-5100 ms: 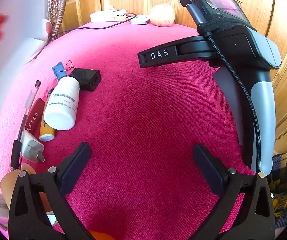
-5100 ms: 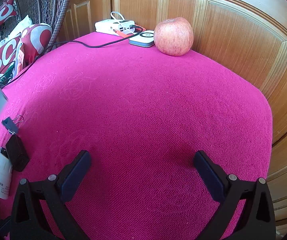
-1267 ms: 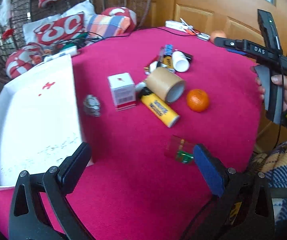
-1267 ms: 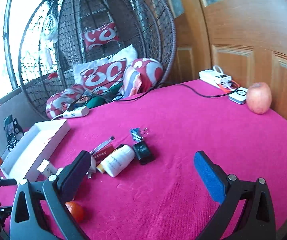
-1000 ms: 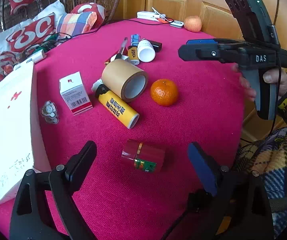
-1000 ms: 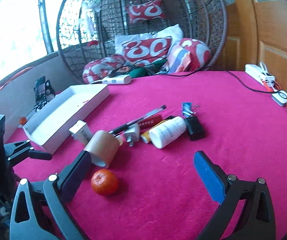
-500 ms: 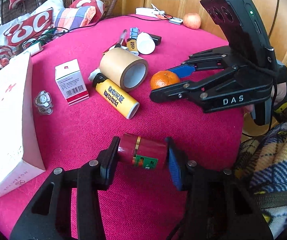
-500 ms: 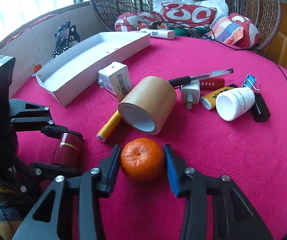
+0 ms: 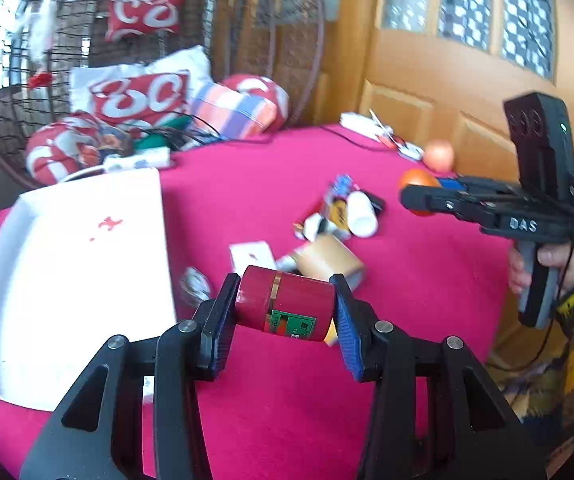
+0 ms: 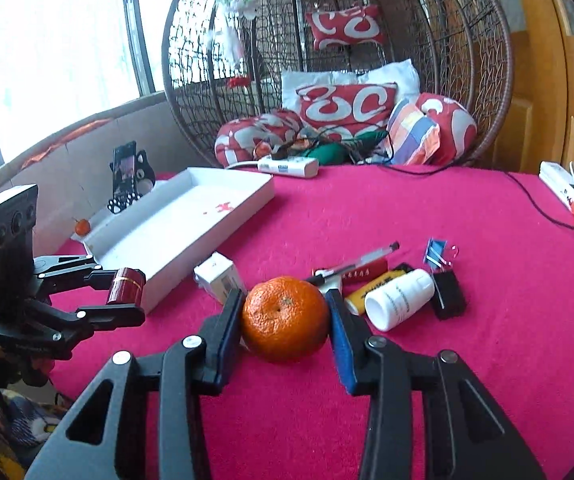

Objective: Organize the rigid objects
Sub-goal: 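Carry the red can and tangerine into the white tray and release both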

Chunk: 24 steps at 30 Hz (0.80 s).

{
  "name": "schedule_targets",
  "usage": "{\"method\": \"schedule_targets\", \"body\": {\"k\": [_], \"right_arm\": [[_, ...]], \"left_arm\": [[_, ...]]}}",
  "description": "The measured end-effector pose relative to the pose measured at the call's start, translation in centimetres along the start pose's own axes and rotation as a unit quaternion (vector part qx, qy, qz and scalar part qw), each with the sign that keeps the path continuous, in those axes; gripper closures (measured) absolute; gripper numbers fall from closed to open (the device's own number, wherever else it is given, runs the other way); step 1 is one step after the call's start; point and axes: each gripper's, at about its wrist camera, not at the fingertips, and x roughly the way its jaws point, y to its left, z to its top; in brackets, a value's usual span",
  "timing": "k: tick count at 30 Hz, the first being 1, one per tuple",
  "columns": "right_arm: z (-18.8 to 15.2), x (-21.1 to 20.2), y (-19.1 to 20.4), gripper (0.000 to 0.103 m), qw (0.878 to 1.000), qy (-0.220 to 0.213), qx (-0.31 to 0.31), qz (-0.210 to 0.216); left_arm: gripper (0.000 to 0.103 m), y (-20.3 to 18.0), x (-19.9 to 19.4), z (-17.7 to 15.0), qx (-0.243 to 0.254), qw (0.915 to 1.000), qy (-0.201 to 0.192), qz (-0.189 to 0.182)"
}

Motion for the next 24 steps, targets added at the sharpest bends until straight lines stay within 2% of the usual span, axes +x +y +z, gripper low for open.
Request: {"method": "schedule_targets", "body": {"k": [4, 10, 24], "right_arm": [[1.9, -0.1, 0.7, 0.062, 1.0, -0.023, -0.01, 0.003], [3.6, 0.7, 2.1, 0.062, 0.999, -0.035, -0.025, 0.014], [5.3, 2.5, 4.9, 0.062, 0.997, -0.039, -0.047, 0.044]], "left_arm": [[0.059, 1.8, -0.8, 0.9, -0.025, 0.9987, -0.019, 0.041], [0.059, 4.4, -1.5, 1.1, -0.055, 0.9946, -0.021, 0.086], [0.059, 7.1, -2.9, 0.4, -0.086, 0.9877, -0.025, 0.128]]}}
